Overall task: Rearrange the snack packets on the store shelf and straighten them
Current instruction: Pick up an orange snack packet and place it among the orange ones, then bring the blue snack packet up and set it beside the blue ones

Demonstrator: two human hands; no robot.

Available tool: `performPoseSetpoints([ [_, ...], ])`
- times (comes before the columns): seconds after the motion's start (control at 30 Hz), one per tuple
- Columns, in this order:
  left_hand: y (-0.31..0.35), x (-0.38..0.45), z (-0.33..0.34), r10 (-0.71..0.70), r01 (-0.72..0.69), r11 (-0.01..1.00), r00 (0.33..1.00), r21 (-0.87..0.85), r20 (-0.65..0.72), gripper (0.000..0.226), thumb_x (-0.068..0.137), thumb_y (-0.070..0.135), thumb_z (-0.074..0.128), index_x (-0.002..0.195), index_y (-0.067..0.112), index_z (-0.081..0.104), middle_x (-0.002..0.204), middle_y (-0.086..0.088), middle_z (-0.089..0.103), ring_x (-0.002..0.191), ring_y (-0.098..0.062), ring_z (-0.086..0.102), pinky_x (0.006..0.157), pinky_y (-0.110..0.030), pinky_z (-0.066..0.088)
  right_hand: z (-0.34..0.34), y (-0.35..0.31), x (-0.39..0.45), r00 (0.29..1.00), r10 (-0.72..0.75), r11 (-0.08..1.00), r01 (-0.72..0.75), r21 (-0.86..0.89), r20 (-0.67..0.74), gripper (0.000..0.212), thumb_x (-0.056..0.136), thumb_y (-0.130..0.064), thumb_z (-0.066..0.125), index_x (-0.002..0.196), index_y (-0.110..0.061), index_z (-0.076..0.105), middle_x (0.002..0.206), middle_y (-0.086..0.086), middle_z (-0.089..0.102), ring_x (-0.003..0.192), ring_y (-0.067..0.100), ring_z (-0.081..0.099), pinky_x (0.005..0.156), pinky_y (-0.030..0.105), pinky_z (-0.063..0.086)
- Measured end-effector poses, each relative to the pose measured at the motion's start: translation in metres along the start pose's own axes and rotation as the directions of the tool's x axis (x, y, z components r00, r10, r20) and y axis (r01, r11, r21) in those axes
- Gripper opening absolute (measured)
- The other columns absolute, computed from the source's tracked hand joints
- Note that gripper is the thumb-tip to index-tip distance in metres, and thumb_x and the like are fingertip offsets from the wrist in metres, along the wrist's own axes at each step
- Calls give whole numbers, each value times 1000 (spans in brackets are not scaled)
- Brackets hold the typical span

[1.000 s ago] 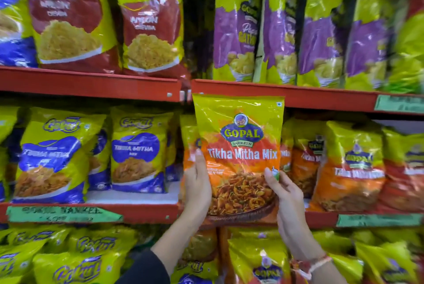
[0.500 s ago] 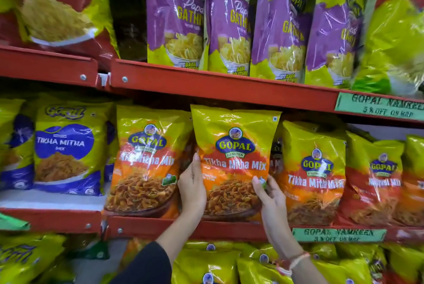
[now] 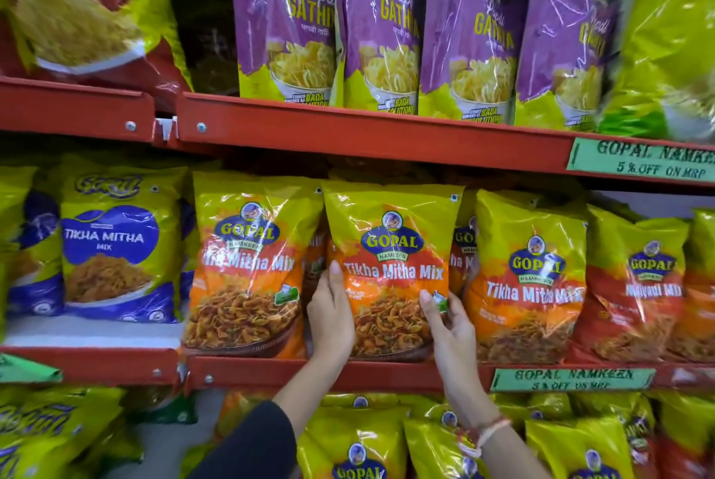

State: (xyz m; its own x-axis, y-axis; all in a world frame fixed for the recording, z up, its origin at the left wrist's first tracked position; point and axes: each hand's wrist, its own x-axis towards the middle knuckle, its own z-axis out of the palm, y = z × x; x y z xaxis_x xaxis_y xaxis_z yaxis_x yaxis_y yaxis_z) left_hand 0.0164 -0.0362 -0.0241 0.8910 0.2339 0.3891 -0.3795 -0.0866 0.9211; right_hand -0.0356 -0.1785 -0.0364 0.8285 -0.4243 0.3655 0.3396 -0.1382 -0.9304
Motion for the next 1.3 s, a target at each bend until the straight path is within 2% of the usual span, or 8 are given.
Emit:
performPoseSetpoints([
  [0.13, 10, -19, -16, 1, -2, 1000, 994, 9, 110, 54, 97, 49, 28, 142, 21, 40, 142, 2, 50, 130, -16, 46, 101, -26, 34, 9, -7, -20, 994, -15, 998, 8, -60, -111, 67, 91, -46, 58, 150, -24, 33, 147, -4, 49, 127, 9, 47, 101, 28, 39],
  [0.43, -11, -69, -112, 157, -163, 986, 970, 18, 185, 39, 99, 38, 32, 108, 24, 67, 106, 10, 72, 104, 0, 64, 93, -26, 49, 63, -4, -123, 939, -307, 942, 278, -188, -151, 34, 98, -29, 51, 131, -20, 54, 131, -1, 52, 128, 17, 50, 106, 32, 41],
  [0.67, -90, -96, -189, -136, 131, 989, 987, 67, 86, 36, 101, 31, 33, 92, 25, 68, 90, 1, 76, 91, -12, 70, 88, -38, 52, 94, 49, -184, 989, 38, 964, 1, -266, 143, 16, 97, -16, 58, 101, -30, 63, 106, -1, 67, 94, -19, 56, 80, 0, 39],
  [0.93, -201, -100, -243, -541, 485, 755, 841, 441, 0, 31, 95, 19, 48, 99, -5, 67, 104, -29, 69, 104, -40, 63, 91, -48, 47, 138, 151, -190, 749, 625, 755, -509, -413, 220, 23, 97, 2, 48, 111, 14, 61, 112, 27, 66, 98, 26, 58, 59, 6, 38],
  [1.03, -230, -94, -248, -607, 567, 666, 789, 485, -90, 29, 92, 18, 55, 108, -4, 65, 112, -27, 67, 110, -39, 61, 93, -42, 44, 161, 185, -183, 681, 706, 682, -582, -442, 193, 31, 92, -24, 59, 94, 6, 69, 86, 15, 66, 92, 28, 61, 81, 32, 52],
  [1.17, -254, -77, -245, -742, 703, 531, 655, 473, -141, 50, 92, 36, 54, 125, -2, 53, 128, -28, 58, 120, -39, 54, 101, -39, 39, 180, 210, -171, 607, 783, 611, -706, -358, 140, 63, 90, -41, 64, 114, 17, 59, 119, 34, 62, 121, 43, 57, 105, 52, 41],
  [1.23, -265, -68, -242, -805, 733, 475, 586, 487, -97, 58, 94, 44, 46, 121, -7, 56, 128, -28, 59, 119, -39, 54, 100, -38, 39, 187, 236, -170, 528, 840, 532, -762, -369, 122, 105, 56, -85, 63, 103, 9, 64, 115, 31, 67, 119, 47, 58, 102, 58, 45],
  [1.3, -269, -66, -239, -856, 747, 431, 515, 507, -31, 65, 96, 49, 34, 115, -8, 60, 126, -28, 59, 119, -37, 55, 99, -36, 39, 183, 280, -174, 478, 866, 495, -770, -403, 149, 115, 40, -95, 54, 100, 3, 66, 114, 26, 70, 109, 43, 65, 99, 56, 49],
])
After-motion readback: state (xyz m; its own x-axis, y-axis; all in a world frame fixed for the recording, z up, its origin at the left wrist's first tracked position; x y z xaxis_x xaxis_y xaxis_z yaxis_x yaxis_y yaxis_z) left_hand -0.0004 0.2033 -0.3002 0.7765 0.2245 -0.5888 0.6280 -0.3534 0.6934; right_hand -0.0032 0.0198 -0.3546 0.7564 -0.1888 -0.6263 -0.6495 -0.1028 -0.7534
